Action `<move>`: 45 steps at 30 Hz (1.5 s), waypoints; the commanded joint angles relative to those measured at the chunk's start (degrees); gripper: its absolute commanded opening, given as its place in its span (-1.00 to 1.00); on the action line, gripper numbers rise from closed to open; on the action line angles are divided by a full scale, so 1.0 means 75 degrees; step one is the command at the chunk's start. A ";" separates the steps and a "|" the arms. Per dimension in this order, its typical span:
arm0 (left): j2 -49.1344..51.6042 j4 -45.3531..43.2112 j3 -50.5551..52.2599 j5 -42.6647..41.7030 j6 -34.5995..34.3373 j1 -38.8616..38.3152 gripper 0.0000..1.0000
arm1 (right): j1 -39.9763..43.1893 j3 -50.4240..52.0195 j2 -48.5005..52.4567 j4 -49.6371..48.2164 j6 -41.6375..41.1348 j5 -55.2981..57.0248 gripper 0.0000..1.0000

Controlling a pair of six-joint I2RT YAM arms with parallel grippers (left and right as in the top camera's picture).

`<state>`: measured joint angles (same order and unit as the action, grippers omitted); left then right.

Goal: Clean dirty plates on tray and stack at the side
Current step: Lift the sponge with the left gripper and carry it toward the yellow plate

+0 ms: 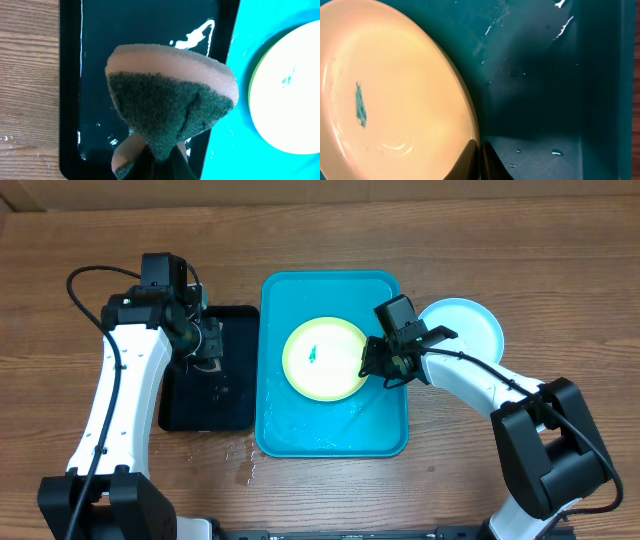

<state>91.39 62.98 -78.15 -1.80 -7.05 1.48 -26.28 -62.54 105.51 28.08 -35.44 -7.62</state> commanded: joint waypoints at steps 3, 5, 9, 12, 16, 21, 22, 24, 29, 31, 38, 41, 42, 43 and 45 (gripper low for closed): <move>-0.0099 -0.0032 0.0023 -0.0163 0.0029 -0.0073 -0.92 | -0.0020 0.0032 0.0023 -0.0020 -0.0536 0.0198 -0.85; -0.0099 -0.0035 0.0023 -0.0163 0.0029 -0.0073 -0.92 | -0.0023 0.0032 0.0023 -0.0020 -0.0539 0.0146 -0.75; -0.0099 -0.0035 0.0023 -0.0163 0.0029 -0.0073 -0.92 | -0.0055 0.0032 0.0023 -0.0052 -0.0539 0.0134 -0.92; -0.0099 -0.0038 0.0023 -0.0163 0.0029 -0.0073 -0.92 | -0.0061 0.0032 0.0023 -0.0052 -0.0539 -0.0015 -0.92; -0.0099 -0.0070 0.0023 -0.0163 0.0029 -0.0073 -0.92 | -0.0061 0.0032 0.0023 -0.0055 -0.0542 -0.0020 -0.92; -0.0099 -0.0166 0.0023 -0.0172 0.0029 -0.0073 -0.92 | -0.0058 0.0032 0.0023 -0.0189 -0.0536 0.0006 -0.79; -0.0099 -0.0172 0.0023 -0.0172 0.0029 -0.0073 -0.91 | -0.0058 0.0032 0.0023 -0.0198 -0.0539 0.0003 -0.79; -0.0099 -0.0175 0.0023 -0.0178 0.0026 -0.0073 -0.92 | -0.0061 0.0032 0.0023 -0.0192 -0.0539 0.0000 -0.79; -0.0099 -0.0187 0.0023 -0.0251 0.0029 -0.0073 -0.92 | -0.0058 0.0032 0.0023 -0.0201 -0.0536 0.0006 -0.49; -0.0099 -0.0213 0.0023 -0.0251 0.0029 -0.0073 -0.92 | -0.0058 0.0032 0.0023 -0.0204 -0.0536 0.0003 -0.51; -0.0099 -0.0251 0.0026 -0.0361 0.0073 -0.0073 -0.91 | -0.0058 0.0032 0.0023 -0.0198 -0.0536 0.0003 -0.90; -0.0096 -0.0321 0.0029 -0.0393 0.0096 -0.0076 -0.92 | -0.0061 0.0032 0.0023 -0.0192 -0.0536 0.0000 -0.88; -0.0099 -0.0341 0.0029 -0.0396 0.0099 -0.0076 -0.91 | -0.0061 0.0032 0.0023 -0.0192 -0.0536 0.0000 -0.71; -0.0096 -0.0356 0.0029 -0.0425 0.0122 -0.0076 -0.92 | -0.0061 0.0032 0.0023 -0.0192 -0.0536 0.0000 -0.45; -0.0096 -0.0405 0.0029 -0.0595 0.0227 -0.0076 -0.91 | -0.0061 0.0032 0.0023 -0.0192 -0.0536 0.0000 -0.25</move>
<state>91.39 60.40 -78.13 -3.99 -6.98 1.48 -26.39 -62.54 105.51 26.96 -39.51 -7.42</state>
